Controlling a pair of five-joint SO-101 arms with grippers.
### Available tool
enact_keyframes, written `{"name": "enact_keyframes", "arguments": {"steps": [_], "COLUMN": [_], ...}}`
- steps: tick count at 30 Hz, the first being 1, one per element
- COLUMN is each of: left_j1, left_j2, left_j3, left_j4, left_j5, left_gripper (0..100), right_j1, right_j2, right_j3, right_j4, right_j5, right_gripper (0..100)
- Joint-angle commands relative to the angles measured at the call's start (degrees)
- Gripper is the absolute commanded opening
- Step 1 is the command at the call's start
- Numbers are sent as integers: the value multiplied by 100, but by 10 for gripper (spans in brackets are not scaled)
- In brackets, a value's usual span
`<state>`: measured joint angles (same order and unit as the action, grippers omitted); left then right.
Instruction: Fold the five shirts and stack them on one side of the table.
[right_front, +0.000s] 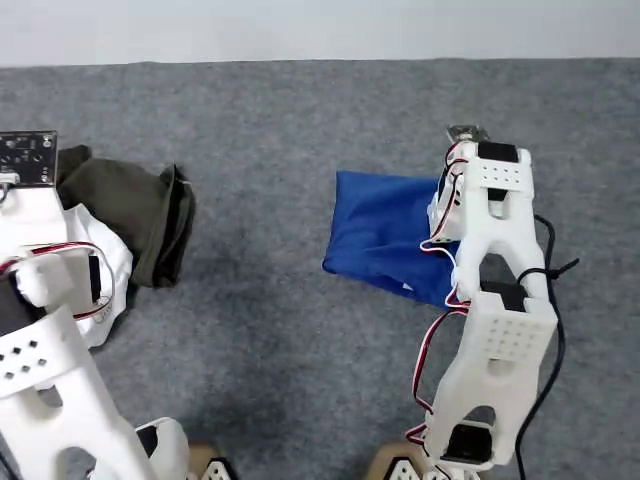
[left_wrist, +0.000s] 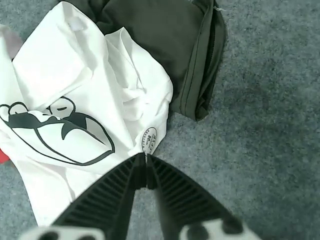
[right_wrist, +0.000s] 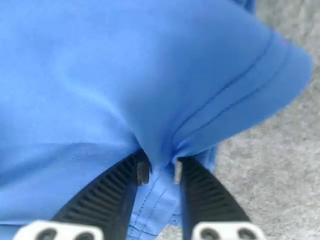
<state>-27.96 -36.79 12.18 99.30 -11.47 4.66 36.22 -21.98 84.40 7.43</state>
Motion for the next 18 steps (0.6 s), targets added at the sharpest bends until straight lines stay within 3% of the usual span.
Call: {"name": "enact_keyframes", "arguments": {"steps": [1, 14, 18], "left_j1": [-26, -26, -26], "left_j2": [-53, -53, -44], "left_j3": [-13, -4, -4], "left_j4": [105, 105, 105], "left_j5": [-18, -9, -26], "left_gripper": [6, 6, 6], "right_j1": [31, 391, 382], "right_j2": [-567, -822, -699], "right_j3": [-281, -281, -281], "right_j4": [48, -497, -259], "right_j5": [-9, 730, 782], "right_gripper": [20, 20, 105]}}
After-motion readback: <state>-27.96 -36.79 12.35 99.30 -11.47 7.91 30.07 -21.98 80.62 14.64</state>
